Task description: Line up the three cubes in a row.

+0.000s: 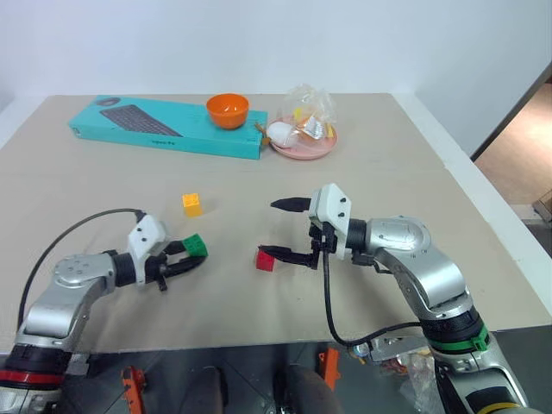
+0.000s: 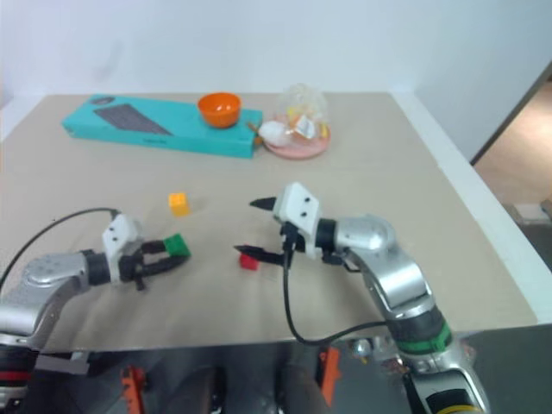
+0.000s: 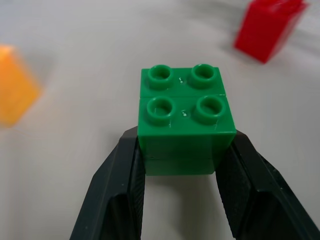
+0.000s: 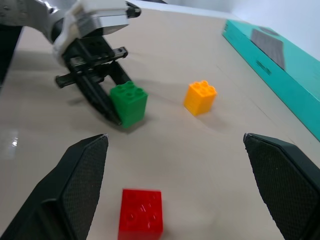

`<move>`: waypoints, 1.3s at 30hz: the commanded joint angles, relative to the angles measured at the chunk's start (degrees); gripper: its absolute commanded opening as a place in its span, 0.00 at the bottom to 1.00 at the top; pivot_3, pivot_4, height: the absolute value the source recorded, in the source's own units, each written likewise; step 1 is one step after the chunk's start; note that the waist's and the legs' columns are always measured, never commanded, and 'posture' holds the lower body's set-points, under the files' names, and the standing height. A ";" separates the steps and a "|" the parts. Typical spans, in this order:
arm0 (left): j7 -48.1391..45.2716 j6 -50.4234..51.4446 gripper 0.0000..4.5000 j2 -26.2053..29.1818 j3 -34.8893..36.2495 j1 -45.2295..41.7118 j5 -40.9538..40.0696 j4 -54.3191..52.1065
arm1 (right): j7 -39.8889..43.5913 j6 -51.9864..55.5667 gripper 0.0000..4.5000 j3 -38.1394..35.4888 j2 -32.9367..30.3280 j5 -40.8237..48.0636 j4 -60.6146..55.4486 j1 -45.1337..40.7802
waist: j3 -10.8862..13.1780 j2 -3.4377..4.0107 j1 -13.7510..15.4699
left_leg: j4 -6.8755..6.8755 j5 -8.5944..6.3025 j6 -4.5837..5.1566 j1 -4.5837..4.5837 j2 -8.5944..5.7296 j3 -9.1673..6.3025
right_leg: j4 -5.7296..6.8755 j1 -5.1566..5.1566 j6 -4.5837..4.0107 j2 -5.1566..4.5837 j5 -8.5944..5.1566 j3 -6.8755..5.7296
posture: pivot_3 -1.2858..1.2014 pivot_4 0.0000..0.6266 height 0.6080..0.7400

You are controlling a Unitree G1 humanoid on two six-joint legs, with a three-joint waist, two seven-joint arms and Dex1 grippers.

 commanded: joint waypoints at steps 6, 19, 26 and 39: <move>-4.77 -3.43 0.44 -2.94 -6.08 -6.61 2.23 3.21 | -2.99 0.74 1.00 -1.83 -1.05 0.11 -5.11 1.61 | 0.00 0.00 -0.02 | -0.01 0.00 0.00 -0.04 -0.02 0.02 | 0.00 -0.01 0.00 0.05 -0.02 -0.03 | 0.52 0.24 1.00; -12.73 -16.50 0.44 -3.97 -9.19 -14.05 6.67 15.55 | -2.05 4.36 1.00 -2.95 -3.05 4.61 -7.10 2.64 | 0.00 0.00 -0.06 | 0.03 0.00 0.00 -0.04 -0.06 0.04 | 0.00 0.00 0.02 0.16 -0.01 0.01 | 0.52 0.24 1.00; -16.48 -18.38 0.44 -3.50 -8.72 -13.90 5.99 17.37 | 0.38 2.69 1.00 -1.57 -4.42 4.57 -6.38 3.14 | 0.00 0.00 -0.04 | 0.04 0.00 0.00 -0.04 -0.06 0.07 | 0.00 0.00 0.03 0.17 -0.01 0.00 | 0.52 0.24 1.00; -17.18 -18.78 0.44 -3.54 -9.20 -12.96 7.74 18.89 | 2.89 -0.98 1.00 -0.03 -3.96 2.34 -2.90 2.54 | 0.00 0.00 -0.04 | 0.05 0.00 0.00 -0.03 -0.05 0.20 | 0.00 0.00 0.03 0.18 -0.01 0.01 | 0.52 0.24 1.00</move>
